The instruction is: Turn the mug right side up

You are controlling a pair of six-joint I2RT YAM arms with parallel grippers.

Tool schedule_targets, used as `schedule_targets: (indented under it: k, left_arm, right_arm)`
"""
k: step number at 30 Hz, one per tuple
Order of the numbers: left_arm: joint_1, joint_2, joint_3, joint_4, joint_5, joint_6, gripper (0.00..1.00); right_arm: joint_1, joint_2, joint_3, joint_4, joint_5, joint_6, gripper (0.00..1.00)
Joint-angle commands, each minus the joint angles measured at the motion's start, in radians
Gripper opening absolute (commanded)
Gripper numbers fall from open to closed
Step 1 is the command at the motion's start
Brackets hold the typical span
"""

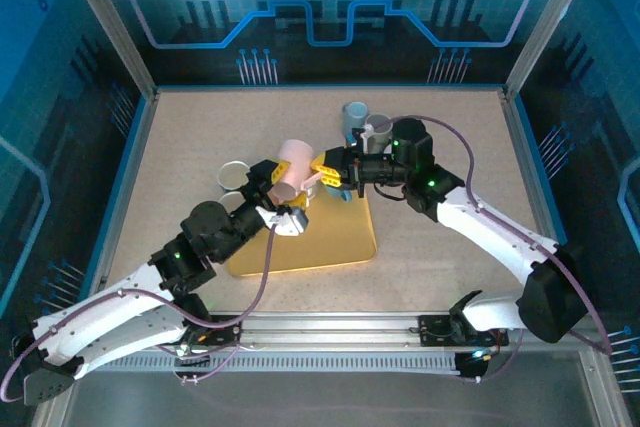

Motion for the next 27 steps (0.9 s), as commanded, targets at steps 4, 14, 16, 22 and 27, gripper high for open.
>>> schedule_targets:
  k: [4,14,16,22,27]
  left_arm:
    - [-0.019,-0.053,0.059,-0.027,0.015,-0.131,0.99]
    - [-0.020,-0.089,0.314,-0.613,-0.170,-0.755,0.99]
    - [-0.018,-0.072,0.346,-0.696,-0.193,-0.847,0.99]
    - [0.034,-0.037,0.417,-0.859,-0.277,-1.182,0.99]
    - [0.153,-0.031,0.424,-0.949,-0.309,-1.356,0.99]
  right_arm:
    - [-0.041,-0.066,0.014,-0.066,0.020,-0.136,0.00]
    - [-0.043,-0.209,0.170,-0.636,0.348,-0.861,0.00]
    - [-0.014,-0.253,0.120,-0.592,0.415,-0.981,0.00]
    - [0.242,-0.345,-0.045,-0.448,0.730,-1.413,0.00]
    - [0.395,-0.334,-0.181,-0.287,0.817,-1.648,0.00]
